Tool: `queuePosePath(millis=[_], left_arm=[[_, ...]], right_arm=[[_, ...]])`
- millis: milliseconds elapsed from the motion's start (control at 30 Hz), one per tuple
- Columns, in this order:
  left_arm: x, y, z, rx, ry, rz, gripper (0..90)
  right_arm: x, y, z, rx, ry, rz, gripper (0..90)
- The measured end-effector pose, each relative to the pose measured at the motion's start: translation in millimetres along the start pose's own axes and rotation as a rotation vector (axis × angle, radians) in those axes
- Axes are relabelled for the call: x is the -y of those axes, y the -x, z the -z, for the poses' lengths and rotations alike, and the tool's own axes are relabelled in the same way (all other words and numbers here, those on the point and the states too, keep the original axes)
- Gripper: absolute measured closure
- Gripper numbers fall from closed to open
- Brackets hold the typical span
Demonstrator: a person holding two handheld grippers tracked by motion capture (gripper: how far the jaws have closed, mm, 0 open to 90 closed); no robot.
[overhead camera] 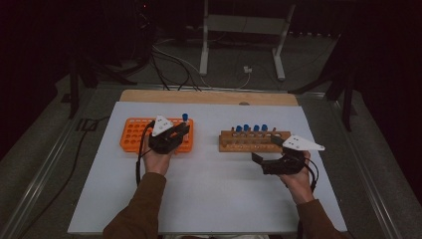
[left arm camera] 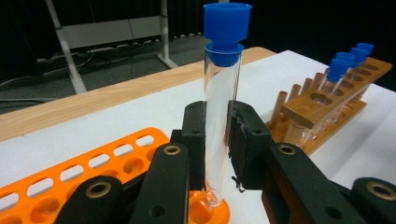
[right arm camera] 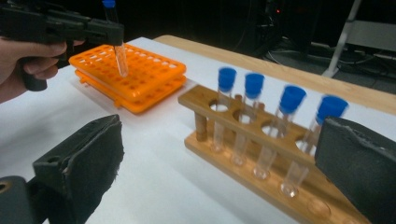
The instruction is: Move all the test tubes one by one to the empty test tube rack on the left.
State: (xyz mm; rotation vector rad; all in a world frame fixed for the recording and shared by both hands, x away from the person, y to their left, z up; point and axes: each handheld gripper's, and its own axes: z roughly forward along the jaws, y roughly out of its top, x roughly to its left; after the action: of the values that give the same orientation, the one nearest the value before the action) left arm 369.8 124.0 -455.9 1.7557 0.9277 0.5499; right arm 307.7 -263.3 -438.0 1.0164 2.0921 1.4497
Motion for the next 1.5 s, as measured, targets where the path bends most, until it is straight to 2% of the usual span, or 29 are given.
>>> queuePosePath(millis=[267,433,567,667,1133,1267,1433,1500], left_arm=[[16.9,-4.2,-10.4,-0.011,-0.047,0.025,77.8],[31.8,-5.5,-17.0,-0.013,-0.101,0.037,77.8],[36.3,-3.7,-20.3,-0.019,-0.12,0.02,77.9],[38.8,0.2,-23.7,-0.033,-0.167,-0.029,78.1],[41.4,2.9,-20.1,-0.04,-0.161,-0.036,77.9],[40.9,2.1,-19.9,-0.032,-0.162,-0.018,77.0],[41.0,1.3,-17.4,-0.019,-0.155,0.014,61.1],[41.5,-0.2,-13.8,-0.026,-0.145,0.031,56.2]], right_arm=[[8.8,7.8,7.7,0.009,-0.008,-0.015,1.1],[9.5,10.8,10.1,0.011,-0.003,-0.022,1.1],[10.3,11.6,8.4,0.01,-0.007,-0.024,1.1],[11.0,12.1,7.5,0.009,-0.01,-0.026,1.1],[13.4,12.7,7.3,0.01,-0.017,-0.035,1.2],[13.3,12.9,7.0,0.01,-0.016,-0.034,1.1],[13.6,15.1,7.8,0.014,-0.013,-0.043,1.1],[13.6,15.3,8.1,0.015,-0.013,-0.045,1.1]])
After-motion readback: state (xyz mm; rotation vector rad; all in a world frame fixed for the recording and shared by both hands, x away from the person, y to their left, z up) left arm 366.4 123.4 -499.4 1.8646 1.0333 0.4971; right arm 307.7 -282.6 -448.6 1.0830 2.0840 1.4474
